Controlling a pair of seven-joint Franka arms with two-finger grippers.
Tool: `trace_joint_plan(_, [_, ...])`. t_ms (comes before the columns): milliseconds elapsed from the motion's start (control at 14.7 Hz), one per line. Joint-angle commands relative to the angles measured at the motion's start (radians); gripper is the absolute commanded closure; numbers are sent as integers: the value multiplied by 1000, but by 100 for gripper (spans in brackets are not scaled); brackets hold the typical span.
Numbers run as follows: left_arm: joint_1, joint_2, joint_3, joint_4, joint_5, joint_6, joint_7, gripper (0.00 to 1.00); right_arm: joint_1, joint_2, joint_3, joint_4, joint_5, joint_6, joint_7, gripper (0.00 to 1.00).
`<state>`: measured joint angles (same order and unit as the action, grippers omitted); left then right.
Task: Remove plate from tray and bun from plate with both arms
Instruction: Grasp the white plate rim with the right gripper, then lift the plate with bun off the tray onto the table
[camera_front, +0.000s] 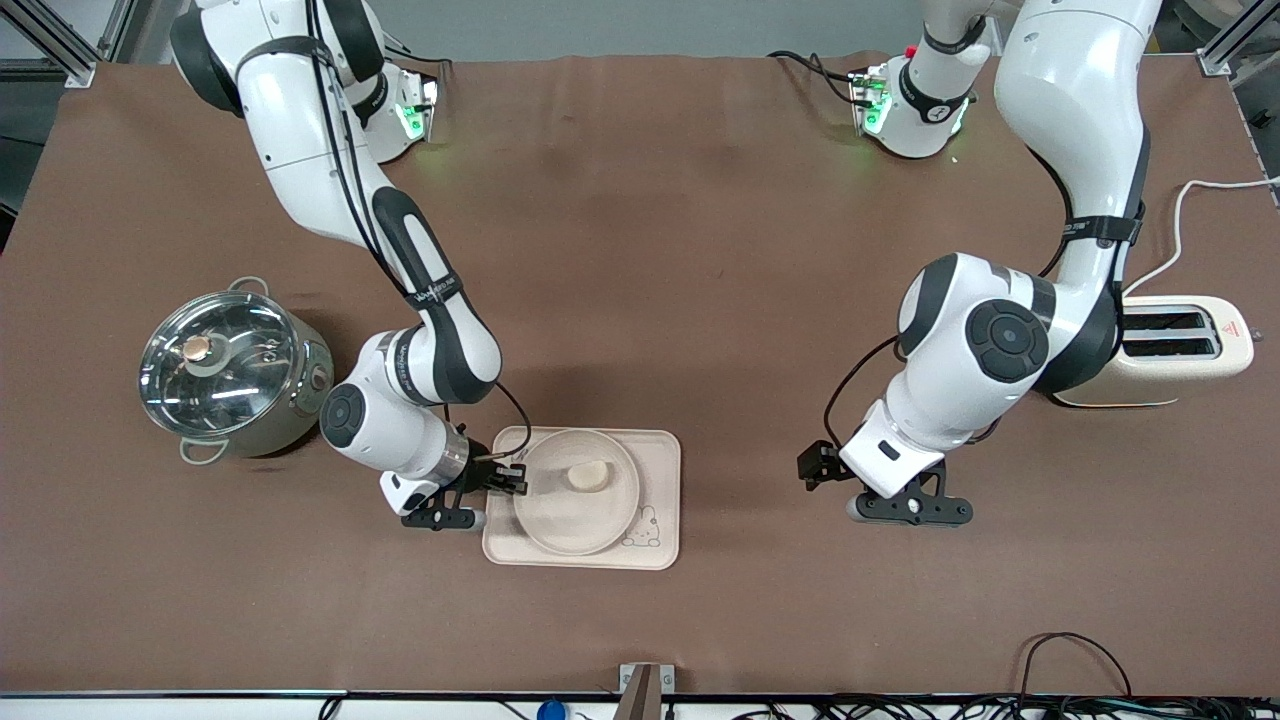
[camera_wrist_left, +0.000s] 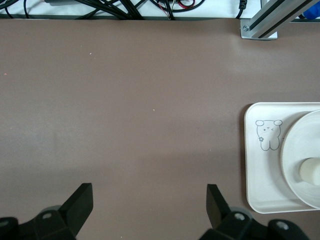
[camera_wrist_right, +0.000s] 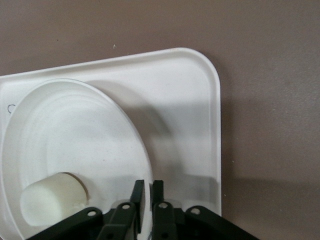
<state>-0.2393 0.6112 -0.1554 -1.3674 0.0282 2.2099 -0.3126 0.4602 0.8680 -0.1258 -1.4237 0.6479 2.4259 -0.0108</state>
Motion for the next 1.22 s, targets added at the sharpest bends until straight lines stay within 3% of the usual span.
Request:
trace_joint_plan(0, [3,-16,-6,-9,18,-18,7,0,11,17,-6,17,27,-4,-9,100])
trace_joint_plan(476, [3,-14,-6,-2,13,-35,4,0,-77,-38,72,23,124,-88,-31,100])
trace_joint_plan(748, [6,-19,-4,-2,13,-35,6,0,-89,-130,63,-12,115,-330,-34,100])
trace_joint_plan(951, [6,-33,-1,-2,15,-35,6,0,-78,-269,61,-197,73,-323,-38,100])
trace_joint_plan(1155, [6,-34,-1,-2,13,-35,4,0,-8,-410,63,-459,24,-152,-40,100])
